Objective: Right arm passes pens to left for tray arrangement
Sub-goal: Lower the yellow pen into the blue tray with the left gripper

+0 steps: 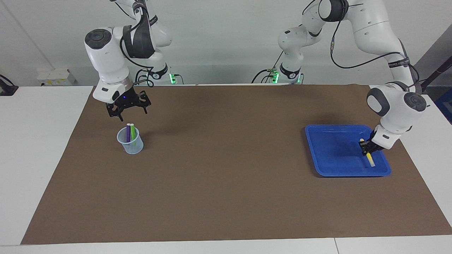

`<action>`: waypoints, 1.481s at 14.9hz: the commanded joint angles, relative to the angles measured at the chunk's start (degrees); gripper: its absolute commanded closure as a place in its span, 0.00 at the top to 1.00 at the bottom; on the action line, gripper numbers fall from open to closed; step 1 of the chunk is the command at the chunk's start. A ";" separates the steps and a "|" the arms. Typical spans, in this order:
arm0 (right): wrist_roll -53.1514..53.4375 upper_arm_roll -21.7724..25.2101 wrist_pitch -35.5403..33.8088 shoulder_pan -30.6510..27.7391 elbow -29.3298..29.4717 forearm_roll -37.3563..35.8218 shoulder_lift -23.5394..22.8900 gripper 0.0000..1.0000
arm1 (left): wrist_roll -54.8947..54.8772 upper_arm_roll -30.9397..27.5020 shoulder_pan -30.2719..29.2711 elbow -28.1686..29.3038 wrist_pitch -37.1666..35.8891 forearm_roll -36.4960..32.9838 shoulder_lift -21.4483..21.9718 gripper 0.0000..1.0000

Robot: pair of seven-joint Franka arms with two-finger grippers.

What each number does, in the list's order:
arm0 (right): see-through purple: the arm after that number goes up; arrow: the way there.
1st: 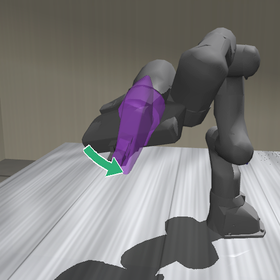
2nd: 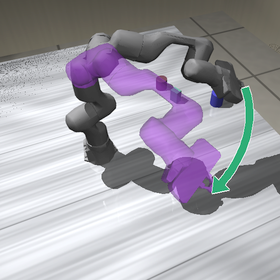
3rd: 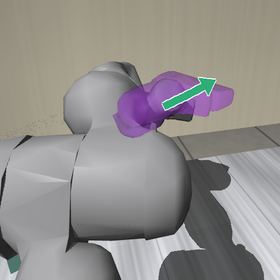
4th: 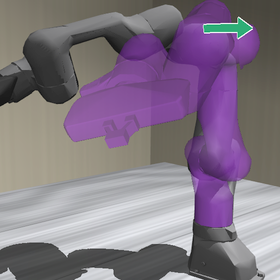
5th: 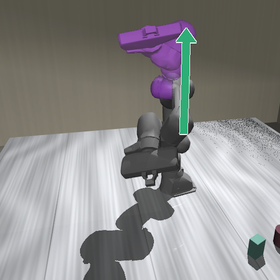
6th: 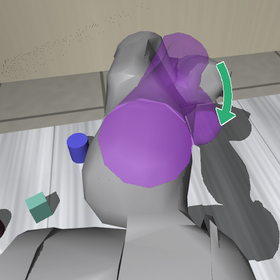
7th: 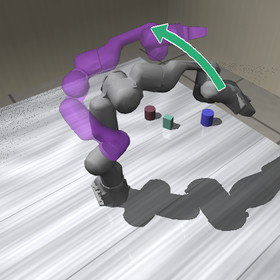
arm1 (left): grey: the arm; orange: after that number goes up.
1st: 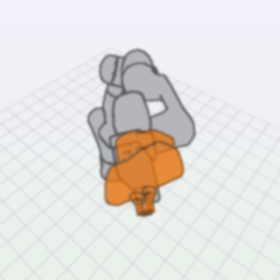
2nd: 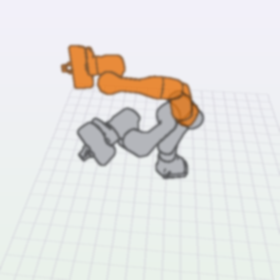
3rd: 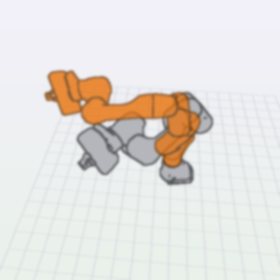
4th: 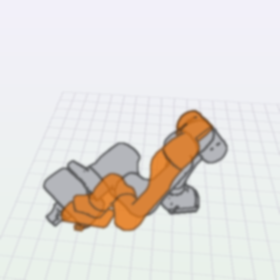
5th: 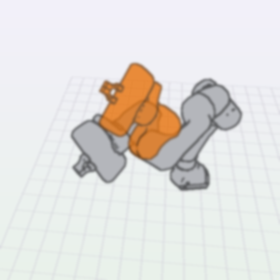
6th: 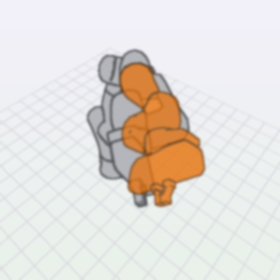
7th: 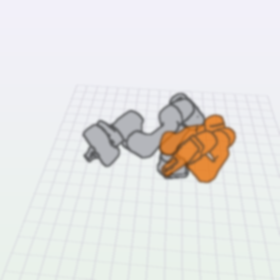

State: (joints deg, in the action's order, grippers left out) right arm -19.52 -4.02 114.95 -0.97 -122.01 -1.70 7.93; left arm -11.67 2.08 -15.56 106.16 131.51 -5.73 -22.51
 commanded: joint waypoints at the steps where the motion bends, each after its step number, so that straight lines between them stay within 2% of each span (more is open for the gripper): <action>1: 1.33 -0.64 3.08 -0.79 -3.59 -1.98 1.48 0.99 | -0.46 0.38 -0.96 0.10 1.90 -1.04 -0.52 0.00; 4: 1.33 -0.64 5.02 -0.88 -4.91 -2.95 1.13 0.99 | -0.63 0.29 -1.58 1.94 4.10 -1.04 -0.43 0.00; 5: 1.33 -0.64 5.02 -0.88 -4.91 -3.13 0.86 0.99 | -0.55 0.38 -1.58 3.08 5.59 -1.04 -0.26 0.11; 6: 1.24 -0.64 5.02 -0.88 -5.17 -3.74 0.60 0.98 | -0.55 0.38 -1.66 3.87 6.82 -1.04 -0.17 0.47; 7: 1.24 -0.73 5.11 -1.23 -5.35 -4.01 0.42 0.98 | -0.46 0.30 -1.67 4.23 7.27 -1.04 -0.17 0.99; 9: 1.24 -0.73 5.28 -1.32 -5.87 -4.36 -0.28 0.97 | -0.20 0.38 -1.58 3.18 5.17 -0.78 -0.17 1.00; 12: 1.15 -0.73 5.98 -1.84 -6.58 -5.42 -1.16 0.95 | 0.51 0.47 -0.53 -3.30 -6.31 -0.43 -0.34 1.00; 14: 0.98 -0.73 6.51 -2.20 -6.93 -5.77 -1.95 0.92 | 3.74 0.47 0.70 -5.17 -10.91 -0.43 0.27 1.00; 17: 0.80 -0.73 6.87 -2.28 -7.46 -5.86 -2.39 0.90 | 6.39 0.82 1.49 -4.73 -16.79 0.18 4.65 1.00; 19: 0.71 -0.73 6.78 -2.28 -7.72 -6.12 -2.39 0.88 | 10.42 0.82 2.02 -4.47 -21.45 4.38 7.55 1.00; 22: 0.45 -0.64 5.99 -2.28 -7.72 -6.12 -2.39 0.77 | 15.42 0.65 6.40 -4.12 -25.59 5.02 10.20 1.00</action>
State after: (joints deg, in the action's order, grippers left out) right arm -19.51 -4.06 120.48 -2.38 -128.92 -6.06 5.14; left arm -0.85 3.49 -12.66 100.79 108.39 -1.42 -14.65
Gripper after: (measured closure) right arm 0.101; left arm 0.000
